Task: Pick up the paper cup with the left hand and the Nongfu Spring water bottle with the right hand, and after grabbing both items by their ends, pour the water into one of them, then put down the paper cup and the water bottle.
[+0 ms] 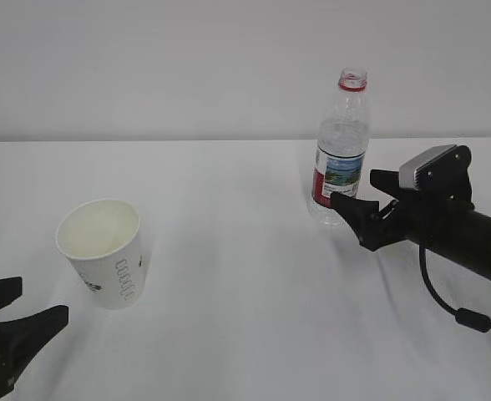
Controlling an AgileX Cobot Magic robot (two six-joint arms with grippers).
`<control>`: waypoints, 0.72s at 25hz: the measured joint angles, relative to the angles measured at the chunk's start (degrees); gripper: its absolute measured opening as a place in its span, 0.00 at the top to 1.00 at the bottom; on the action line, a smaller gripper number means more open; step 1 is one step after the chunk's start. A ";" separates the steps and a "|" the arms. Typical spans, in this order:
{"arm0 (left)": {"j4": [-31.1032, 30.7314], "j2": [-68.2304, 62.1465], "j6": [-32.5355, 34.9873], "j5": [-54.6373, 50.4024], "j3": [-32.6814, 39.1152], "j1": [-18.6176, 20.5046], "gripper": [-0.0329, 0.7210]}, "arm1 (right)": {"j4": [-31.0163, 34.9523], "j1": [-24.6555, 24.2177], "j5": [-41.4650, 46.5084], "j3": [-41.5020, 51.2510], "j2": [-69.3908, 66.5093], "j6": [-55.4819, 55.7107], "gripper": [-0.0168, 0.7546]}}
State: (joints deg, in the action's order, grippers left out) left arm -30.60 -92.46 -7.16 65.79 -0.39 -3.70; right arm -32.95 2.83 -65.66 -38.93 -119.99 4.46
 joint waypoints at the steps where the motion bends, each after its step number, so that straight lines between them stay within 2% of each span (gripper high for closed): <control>1: 0.00 0.00 0.00 0.08 0.00 0.00 0.18 | -0.09 0.00 0.00 -0.27 0.00 0.00 0.13; 18: -0.14 0.00 0.00 0.08 0.00 0.00 0.18 | -0.13 0.00 1.34 -7.79 -6.24 0.47 0.12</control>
State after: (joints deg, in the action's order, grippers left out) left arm -30.74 -92.46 -7.16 65.87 -0.39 -3.70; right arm -33.09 2.83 -64.32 -46.72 -126.23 4.93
